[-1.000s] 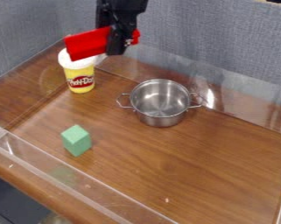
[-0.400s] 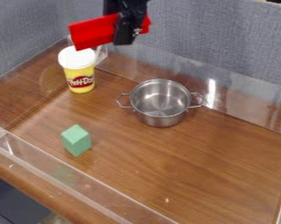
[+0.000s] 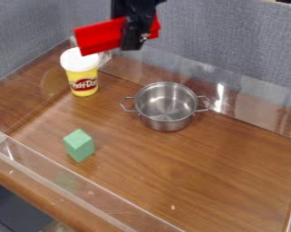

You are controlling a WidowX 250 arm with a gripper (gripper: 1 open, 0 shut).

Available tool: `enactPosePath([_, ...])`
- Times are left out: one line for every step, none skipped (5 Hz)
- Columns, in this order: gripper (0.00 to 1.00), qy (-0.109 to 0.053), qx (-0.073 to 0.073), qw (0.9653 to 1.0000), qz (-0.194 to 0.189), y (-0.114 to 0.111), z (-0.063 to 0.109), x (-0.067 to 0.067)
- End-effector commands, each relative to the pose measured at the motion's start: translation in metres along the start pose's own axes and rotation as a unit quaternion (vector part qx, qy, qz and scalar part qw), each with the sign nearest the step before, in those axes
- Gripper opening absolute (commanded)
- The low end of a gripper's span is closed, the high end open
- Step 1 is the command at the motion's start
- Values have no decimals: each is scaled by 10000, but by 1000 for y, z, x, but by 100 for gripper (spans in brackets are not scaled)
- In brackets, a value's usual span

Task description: Put red object to the right side of the table

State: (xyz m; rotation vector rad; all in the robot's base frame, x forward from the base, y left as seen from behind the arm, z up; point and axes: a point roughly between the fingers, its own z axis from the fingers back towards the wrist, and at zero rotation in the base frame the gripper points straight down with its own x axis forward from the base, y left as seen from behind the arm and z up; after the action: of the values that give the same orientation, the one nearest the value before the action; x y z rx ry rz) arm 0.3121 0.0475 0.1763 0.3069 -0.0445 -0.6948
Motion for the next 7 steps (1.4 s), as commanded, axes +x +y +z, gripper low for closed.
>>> enactPosePath([0,-295,220,9993,-53,-2,22,0])
enactPosePath([0,-377,226,9989,-188,-10,27,3])
enactPosePath([0,-540,219,9973,-439,-26,34,13])
enactPosePath([0,-717,152,9941,-794,-52,40,25])
enactPosePath([0,-836,43,9899,-1143,-83,40,37])
enactPosePath([0,-899,-54,9866,-1359,-105,38,44])
enactPosePath([0,-921,-123,9829,-1590,-126,33,47])
